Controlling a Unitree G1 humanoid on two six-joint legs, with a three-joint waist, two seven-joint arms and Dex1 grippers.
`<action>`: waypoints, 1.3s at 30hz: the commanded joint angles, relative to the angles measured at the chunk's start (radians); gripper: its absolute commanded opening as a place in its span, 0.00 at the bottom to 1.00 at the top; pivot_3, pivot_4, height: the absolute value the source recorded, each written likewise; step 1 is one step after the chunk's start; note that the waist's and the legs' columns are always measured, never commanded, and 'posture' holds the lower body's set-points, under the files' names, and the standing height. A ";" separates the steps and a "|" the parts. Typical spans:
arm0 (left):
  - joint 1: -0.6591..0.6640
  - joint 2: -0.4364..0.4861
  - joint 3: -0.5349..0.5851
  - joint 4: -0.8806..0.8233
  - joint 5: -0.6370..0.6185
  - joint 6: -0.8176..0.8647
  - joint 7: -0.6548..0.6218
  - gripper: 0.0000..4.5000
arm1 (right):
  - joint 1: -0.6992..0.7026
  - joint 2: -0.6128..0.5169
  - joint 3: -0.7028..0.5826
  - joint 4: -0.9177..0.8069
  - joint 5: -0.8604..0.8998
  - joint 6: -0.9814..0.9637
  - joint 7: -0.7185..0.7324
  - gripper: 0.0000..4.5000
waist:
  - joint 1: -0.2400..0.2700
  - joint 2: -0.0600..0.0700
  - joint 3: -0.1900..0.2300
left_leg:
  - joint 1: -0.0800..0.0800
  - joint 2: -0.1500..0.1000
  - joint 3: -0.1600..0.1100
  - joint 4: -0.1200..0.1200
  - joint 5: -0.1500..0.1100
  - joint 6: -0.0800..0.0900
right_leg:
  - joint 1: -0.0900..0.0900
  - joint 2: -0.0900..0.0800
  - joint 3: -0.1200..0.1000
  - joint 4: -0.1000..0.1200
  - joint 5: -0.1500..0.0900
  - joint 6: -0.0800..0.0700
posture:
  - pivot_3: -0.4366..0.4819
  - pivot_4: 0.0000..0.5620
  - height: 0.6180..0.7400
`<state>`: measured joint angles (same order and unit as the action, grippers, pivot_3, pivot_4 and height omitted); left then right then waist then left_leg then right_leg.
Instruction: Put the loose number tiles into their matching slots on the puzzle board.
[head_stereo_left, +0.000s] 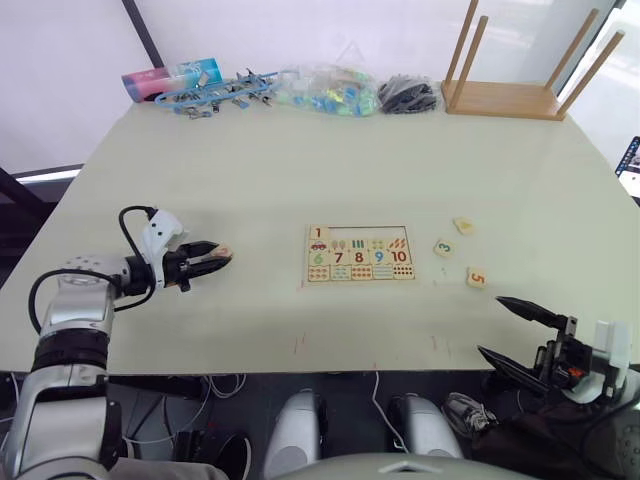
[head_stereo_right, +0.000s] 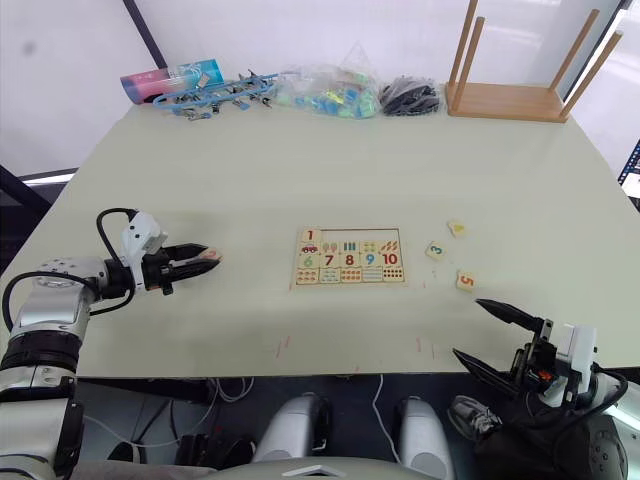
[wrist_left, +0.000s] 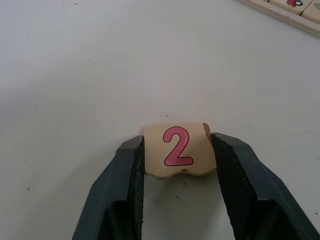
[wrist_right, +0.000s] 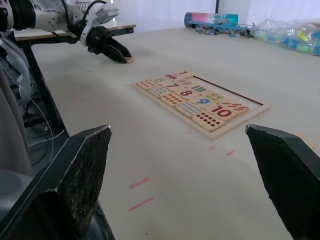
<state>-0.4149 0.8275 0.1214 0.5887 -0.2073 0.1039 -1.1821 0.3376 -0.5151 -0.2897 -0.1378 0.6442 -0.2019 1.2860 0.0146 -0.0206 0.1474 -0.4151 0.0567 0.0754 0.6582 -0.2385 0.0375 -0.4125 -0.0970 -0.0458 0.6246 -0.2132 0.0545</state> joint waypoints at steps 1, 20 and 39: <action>0.087 -0.025 0.032 -0.130 -0.036 0.065 0.058 0.34 | -0.016 -0.011 -0.012 -0.003 0.012 -0.009 0.009 1.00 | 0.000 0.000 0.000 | 0.000 0.000 0.000 0.000 0.000 0.000 | 0.000 0.000 0.000 0.000 0.000 0.000 | 0.48 0.27 0.98; 0.417 -0.605 0.218 -1.199 -0.089 0.813 1.105 0.34 | -0.073 -0.025 0.006 0.020 0.021 0.025 0.042 1.00 | 0.001 -0.001 0.000 | 0.001 -0.002 -0.003 0.002 0.000 0.000 | 0.004 0.002 0.001 0.001 0.000 0.000 | 0.48 0.27 0.98; 0.390 -0.875 0.215 -1.304 0.000 0.946 1.403 0.82 | -0.099 -0.031 0.003 0.025 0.026 0.050 0.054 1.00 | 0.001 -0.002 0.000 | 0.000 -0.001 -0.006 0.007 0.000 0.000 | 0.005 0.009 0.008 0.001 0.000 0.000 | 0.48 0.27 0.98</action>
<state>-0.0313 -0.0498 0.3364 -0.6810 -0.2171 1.0442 0.2144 0.2360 -0.5396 -0.2746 -0.0992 0.6508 -0.1542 1.3328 0.0152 -0.0226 0.1473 -0.4147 0.0554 0.0698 0.6648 -0.2385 0.0375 -0.4077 -0.0879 -0.0381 0.6256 -0.2128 0.0543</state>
